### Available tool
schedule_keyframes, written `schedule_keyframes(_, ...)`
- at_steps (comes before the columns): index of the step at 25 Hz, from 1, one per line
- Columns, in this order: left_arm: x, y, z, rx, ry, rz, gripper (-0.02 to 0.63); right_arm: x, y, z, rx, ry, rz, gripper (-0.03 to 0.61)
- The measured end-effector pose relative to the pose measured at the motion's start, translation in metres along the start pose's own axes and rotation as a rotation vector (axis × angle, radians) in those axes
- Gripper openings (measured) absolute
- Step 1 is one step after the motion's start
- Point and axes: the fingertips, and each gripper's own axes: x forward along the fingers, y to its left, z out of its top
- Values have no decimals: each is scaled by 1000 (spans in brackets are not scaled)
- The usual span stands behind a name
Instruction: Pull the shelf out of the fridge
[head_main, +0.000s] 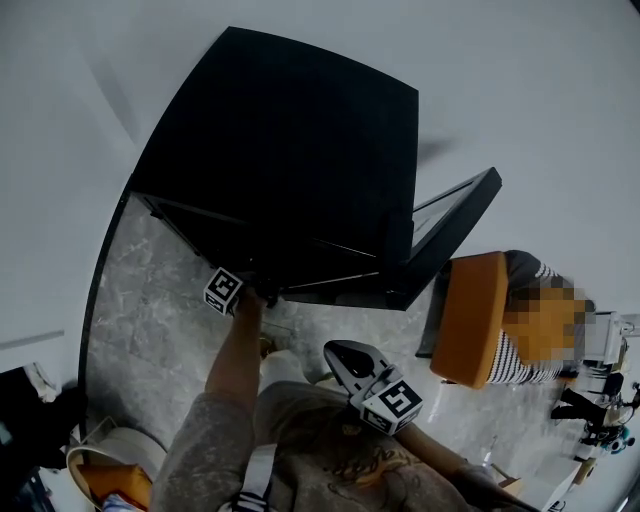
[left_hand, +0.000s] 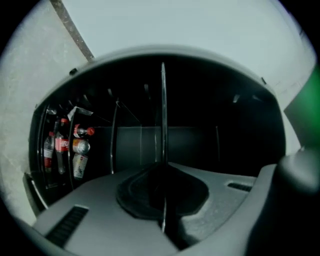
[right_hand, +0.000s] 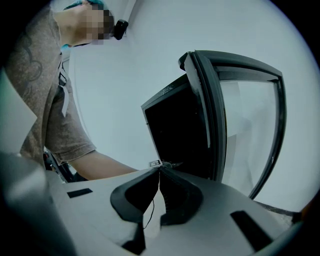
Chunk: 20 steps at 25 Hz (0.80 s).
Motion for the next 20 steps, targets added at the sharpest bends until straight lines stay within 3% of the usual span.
schedule_keyframes(20,-104,-23,-10,-1,-45,-23,15,-16,25,-6,-36,-2,126,21)
